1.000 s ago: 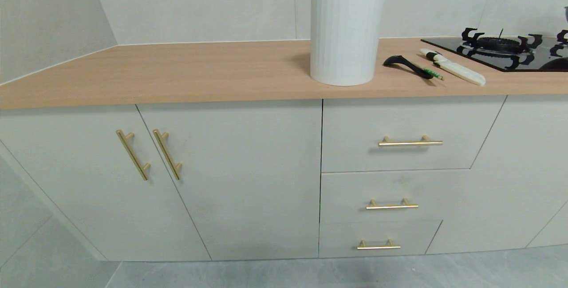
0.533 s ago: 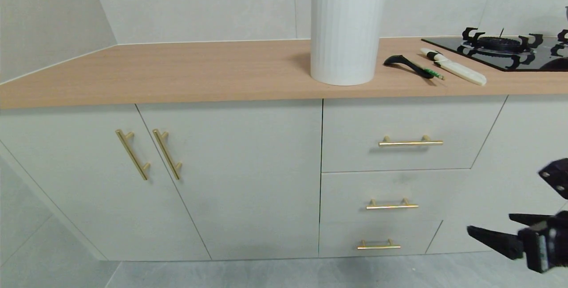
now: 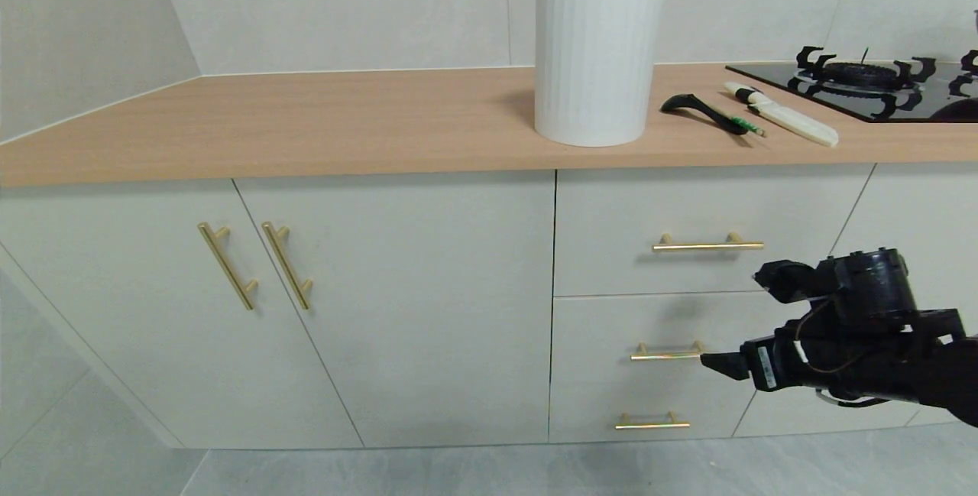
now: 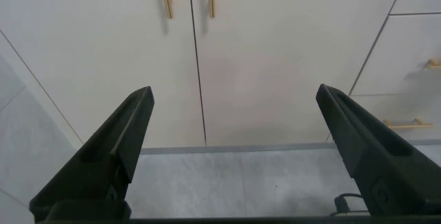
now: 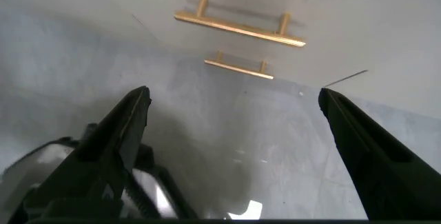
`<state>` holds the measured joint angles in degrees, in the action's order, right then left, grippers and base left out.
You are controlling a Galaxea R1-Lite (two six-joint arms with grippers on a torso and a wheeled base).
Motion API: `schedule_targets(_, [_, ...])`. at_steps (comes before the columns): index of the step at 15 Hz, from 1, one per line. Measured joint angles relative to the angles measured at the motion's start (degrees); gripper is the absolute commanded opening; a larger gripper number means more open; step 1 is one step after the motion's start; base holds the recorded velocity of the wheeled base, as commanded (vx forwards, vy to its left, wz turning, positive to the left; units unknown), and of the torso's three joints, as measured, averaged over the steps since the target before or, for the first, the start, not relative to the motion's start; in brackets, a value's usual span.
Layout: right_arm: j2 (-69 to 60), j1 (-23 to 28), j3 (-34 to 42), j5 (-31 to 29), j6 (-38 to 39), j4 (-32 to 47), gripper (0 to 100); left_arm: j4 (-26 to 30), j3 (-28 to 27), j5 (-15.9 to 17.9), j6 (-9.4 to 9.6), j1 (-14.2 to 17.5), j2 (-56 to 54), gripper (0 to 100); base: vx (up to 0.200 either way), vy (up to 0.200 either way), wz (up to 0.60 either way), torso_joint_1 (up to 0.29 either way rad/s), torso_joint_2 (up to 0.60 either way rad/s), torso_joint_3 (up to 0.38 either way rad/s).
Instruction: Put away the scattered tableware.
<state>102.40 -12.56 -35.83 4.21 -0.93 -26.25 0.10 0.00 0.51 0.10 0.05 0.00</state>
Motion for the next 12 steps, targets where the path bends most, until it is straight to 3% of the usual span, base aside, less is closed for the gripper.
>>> schedule_targets(12, [21.4,-2.4,2.2,-11.2,2.9,-32.9,100,0.0,0.0,0.0,-0.02,0.0,0.0,100,0.0,0.0,0.0,0.0,0.0,0.0])
